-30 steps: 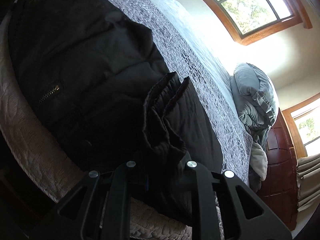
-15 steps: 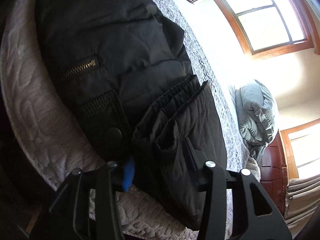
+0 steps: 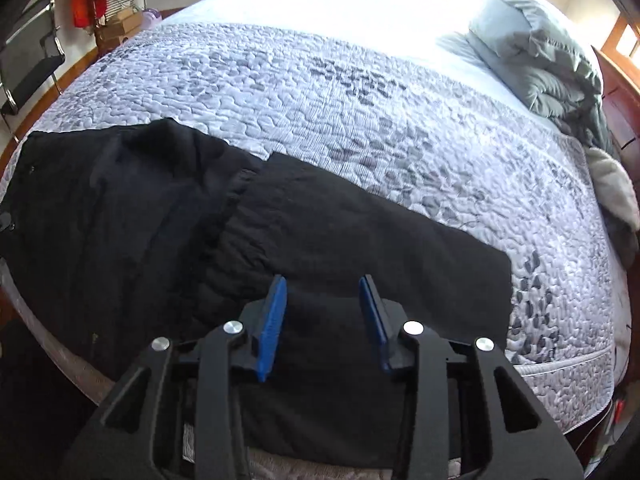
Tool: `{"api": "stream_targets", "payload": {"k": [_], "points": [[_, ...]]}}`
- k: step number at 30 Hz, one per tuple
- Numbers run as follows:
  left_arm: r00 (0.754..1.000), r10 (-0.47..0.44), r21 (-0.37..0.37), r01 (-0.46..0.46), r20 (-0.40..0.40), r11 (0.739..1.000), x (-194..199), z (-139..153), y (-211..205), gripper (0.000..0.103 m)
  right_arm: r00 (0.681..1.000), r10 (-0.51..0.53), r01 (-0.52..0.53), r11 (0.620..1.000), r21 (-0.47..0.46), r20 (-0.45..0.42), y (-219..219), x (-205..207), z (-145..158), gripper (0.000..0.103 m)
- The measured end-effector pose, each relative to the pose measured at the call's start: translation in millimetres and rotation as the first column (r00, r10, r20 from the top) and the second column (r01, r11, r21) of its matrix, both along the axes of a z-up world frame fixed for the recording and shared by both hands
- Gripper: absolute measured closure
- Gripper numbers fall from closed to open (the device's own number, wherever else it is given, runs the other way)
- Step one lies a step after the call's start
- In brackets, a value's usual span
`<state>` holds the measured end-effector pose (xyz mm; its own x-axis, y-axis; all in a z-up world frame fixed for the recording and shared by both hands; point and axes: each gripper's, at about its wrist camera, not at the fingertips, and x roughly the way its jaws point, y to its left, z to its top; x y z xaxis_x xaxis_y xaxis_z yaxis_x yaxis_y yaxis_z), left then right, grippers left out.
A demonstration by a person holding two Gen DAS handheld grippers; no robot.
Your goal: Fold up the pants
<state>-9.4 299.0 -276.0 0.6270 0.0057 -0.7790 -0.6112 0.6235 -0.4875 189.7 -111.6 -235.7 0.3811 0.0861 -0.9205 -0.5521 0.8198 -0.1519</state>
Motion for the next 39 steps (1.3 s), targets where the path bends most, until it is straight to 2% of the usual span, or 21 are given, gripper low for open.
{"api": "stream_targets", "payload": {"k": [1,5,6,9,11,13,14,16,18,22,25,27,31,39], "points": [[1.000,-0.002,-0.001,0.002,0.001,1.000,0,0,0,0.006,0.999,-0.011,0.011,1.000,0.007,-0.051,2,3,-12,0.068],[1.000,-0.005,-0.010,0.005,0.000,1.000,-1,-1,2,0.006,0.993,0.044,-0.046,0.999,-0.017,-0.106,23,-25,-37,0.081],[1.000,-0.005,-0.013,0.005,0.000,1.000,-1,-2,3,0.006,0.992,0.068,-0.070,0.997,-0.019,-0.110,27,-31,-38,0.088],[1.000,-0.008,-0.036,0.008,-0.002,0.999,0,-3,5,0.006,0.986,0.082,-0.082,0.997,0.007,-0.147,28,-29,-30,0.090],[1.000,0.011,-0.065,-0.010,0.014,0.998,-7,-1,8,0.006,0.973,0.103,-0.090,0.993,0.072,-0.204,30,-23,-17,0.082],[0.997,0.059,-0.137,-0.053,0.041,0.989,-19,-1,12,0.006,0.949,0.170,-0.135,0.980,0.143,-0.267,44,-19,3,0.059],[0.995,0.084,-0.189,-0.072,0.054,0.979,-25,-3,15,0.006,0.928,0.218,-0.166,0.968,0.189,-0.302,54,-16,16,0.053],[0.989,0.137,-0.276,-0.115,0.062,0.954,-34,-8,22,0.006,0.868,0.347,-0.262,0.928,0.265,-0.356,88,-10,41,0.031],[0.979,0.190,-0.350,-0.153,0.073,0.924,-41,-13,27,0.006,0.801,0.460,-0.361,0.881,0.305,-0.382,132,-2,62,0.022],[0.958,0.274,-0.469,-0.206,0.081,0.859,-43,-24,37,0.004,0.647,0.612,-0.498,0.791,0.355,-0.455,236,16,77,0.016],[0.945,0.319,-0.512,-0.238,0.074,0.825,-40,-35,48,0.004,0.531,0.680,-0.592,0.725,0.352,-0.506,311,16,71,0.013],[0.939,0.335,-0.522,-0.248,0.076,0.816,-35,-38,51,0.004,0.459,0.696,-0.634,0.692,0.346,-0.551,360,13,56,0.013],[0.927,0.363,-0.530,-0.265,0.088,0.805,-28,-40,53,0.004,0.353,0.718,-0.719,0.618,0.317,-0.599,431,-7,22,0.013],[0.910,0.390,-0.533,-0.263,0.139,0.804,-27,-42,46,0.004,0.157,0.713,-0.810,0.489,0.323,-0.684,491,-37,-44,0.013]]}}
